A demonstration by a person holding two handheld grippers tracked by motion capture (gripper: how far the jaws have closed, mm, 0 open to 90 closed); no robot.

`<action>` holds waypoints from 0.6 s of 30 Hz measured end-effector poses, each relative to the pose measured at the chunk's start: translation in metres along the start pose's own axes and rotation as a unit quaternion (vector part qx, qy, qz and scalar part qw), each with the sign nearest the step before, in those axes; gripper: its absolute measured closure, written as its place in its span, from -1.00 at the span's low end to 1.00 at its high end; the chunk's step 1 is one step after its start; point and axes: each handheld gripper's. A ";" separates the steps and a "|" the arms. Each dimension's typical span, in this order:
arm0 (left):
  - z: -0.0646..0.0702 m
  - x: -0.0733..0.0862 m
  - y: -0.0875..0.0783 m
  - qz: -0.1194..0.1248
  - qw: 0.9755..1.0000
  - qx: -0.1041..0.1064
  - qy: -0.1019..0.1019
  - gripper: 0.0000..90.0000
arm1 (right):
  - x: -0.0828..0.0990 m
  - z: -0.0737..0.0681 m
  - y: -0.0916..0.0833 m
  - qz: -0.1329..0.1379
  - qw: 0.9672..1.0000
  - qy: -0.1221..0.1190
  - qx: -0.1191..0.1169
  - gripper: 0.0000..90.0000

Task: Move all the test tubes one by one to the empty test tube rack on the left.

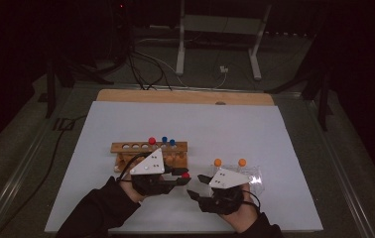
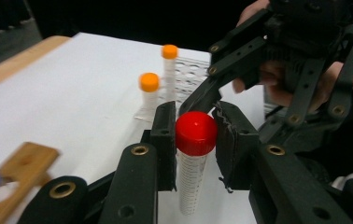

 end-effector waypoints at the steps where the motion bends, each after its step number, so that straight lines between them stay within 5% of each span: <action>1: -0.002 0.000 -0.004 0.001 1.000 -0.005 0.000 0.59 | 0.000 0.001 -0.002 0.003 1.000 0.005 0.001 -0.21; 11: -0.022 -0.001 -0.047 0.019 0.997 -0.066 -0.020 0.59 | 0.002 0.010 -0.017 0.031 0.999 0.025 0.028 -0.77; 18: -0.032 0.000 -0.072 0.029 0.993 -0.107 -0.031 0.59 | 0.005 0.016 -0.024 0.041 0.998 0.032 0.021 -1.00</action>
Point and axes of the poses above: each handheld gripper's, and its own axes: y roughly forward along the jaws, x roughly out of its underside, z roughly to its right, and after that the axes turned 12 degrees about -z, right-handed
